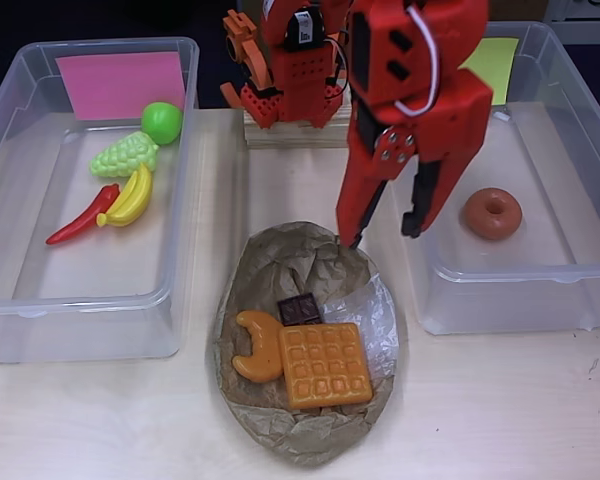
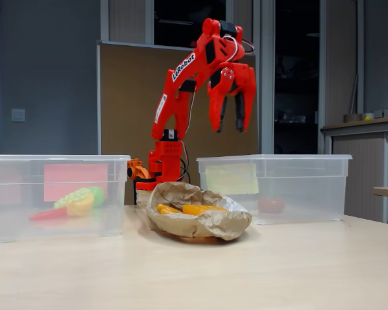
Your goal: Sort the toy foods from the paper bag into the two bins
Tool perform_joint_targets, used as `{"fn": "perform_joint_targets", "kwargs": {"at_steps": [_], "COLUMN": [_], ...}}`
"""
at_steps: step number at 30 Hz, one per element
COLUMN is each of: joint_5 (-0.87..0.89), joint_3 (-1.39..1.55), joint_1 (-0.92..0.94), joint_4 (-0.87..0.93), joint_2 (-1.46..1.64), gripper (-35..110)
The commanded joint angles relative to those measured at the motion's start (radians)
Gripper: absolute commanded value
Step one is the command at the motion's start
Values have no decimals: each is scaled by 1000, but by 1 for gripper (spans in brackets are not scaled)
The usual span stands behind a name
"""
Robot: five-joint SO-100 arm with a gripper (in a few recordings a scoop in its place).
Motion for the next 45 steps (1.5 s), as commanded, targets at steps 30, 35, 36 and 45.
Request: {"fn": "perform_joint_targets", "kwargs": {"at_steps": [30, 35, 36, 45], "joint_5": [29, 38, 38, 20], "joint_3": [-663, -747, -767, -802], "joint_1": [25, 29, 34, 57], "joint_4": [3, 3, 3, 3], "joint_2": [-828, -891, -907, -928], "gripper": [39, 36, 35, 13]}}
